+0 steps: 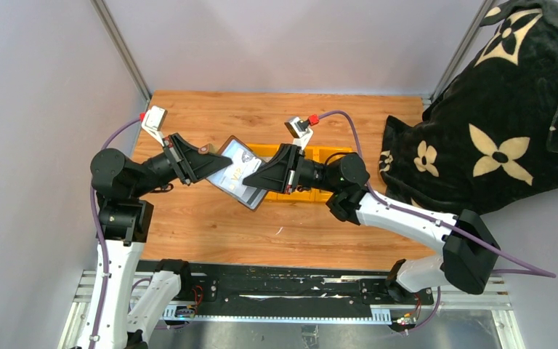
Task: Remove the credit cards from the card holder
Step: Remove the credit card from the card holder, then place the credit card in the storage box.
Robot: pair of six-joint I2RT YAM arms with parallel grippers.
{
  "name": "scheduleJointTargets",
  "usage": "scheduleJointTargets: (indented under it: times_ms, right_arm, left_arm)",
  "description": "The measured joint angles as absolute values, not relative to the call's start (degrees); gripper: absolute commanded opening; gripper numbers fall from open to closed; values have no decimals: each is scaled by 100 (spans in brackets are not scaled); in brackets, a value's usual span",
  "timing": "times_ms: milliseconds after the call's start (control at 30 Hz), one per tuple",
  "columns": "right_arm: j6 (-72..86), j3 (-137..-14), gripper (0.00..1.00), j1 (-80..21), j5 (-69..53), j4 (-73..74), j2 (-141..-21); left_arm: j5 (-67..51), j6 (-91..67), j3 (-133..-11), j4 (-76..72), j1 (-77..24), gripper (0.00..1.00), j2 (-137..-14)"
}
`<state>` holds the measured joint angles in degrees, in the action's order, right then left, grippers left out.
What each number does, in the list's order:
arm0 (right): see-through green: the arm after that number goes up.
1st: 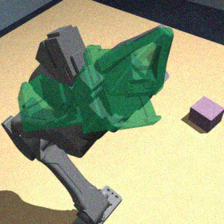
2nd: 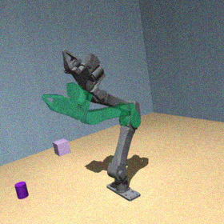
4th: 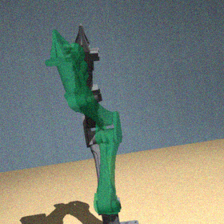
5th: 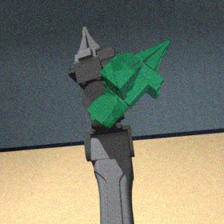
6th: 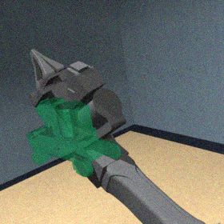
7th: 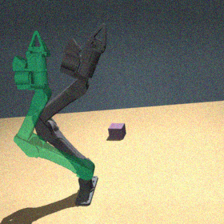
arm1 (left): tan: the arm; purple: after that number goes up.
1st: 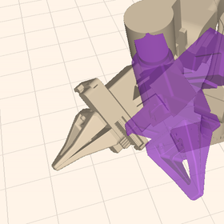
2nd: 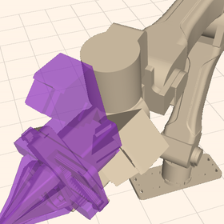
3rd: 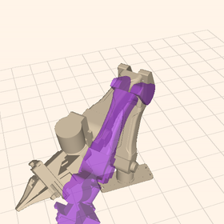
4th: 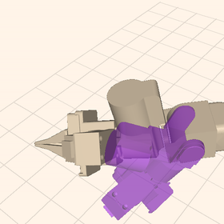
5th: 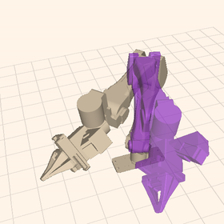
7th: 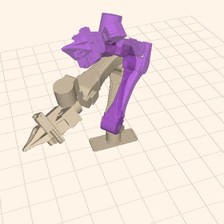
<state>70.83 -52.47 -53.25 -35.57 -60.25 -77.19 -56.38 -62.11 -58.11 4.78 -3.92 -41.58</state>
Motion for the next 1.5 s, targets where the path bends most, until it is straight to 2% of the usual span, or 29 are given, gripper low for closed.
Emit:
scheduleJointTargets:
  times_ms: [100,367,667,867,1033,1233,1500]
  right_arm:
    - [7118,-5297,0,-5325,-3559,-6062,-7756]
    - [7109,-5013,0,-5201,-3581,-5940,-7605]
    - [6864,-4493,0,-4355,-3907,-4901,-6652]
    - [5870,-4969,0,-4073,-3885,-2976,-6549]
    - [4692,-6097,0,-4051,-3498,-1116,-7448]
    - [3701,-7496,0,-4053,-2904,683,-9404]
    - [3166,-8919,0,-4174,-2364,1820,-11214]
  left_arm:
    - [-5640,-6222,-5817,449,-392,0,-4156]
    - [-5675,-5850,-6073,598,-301,0,-4206]
    - [-4963,-3133,-7500,2338,-231,0,-4427]
    - [-4215,-1590,-7765,3284,-231,0,-4228]
    - [-4110,-1100,-7765,3833,-231,0,-4239]
    - [-4611,-1063,-7758,3986,-231,0,-4185]
    - [-5096,-1297,-7592,3968,-231,0,-4073]
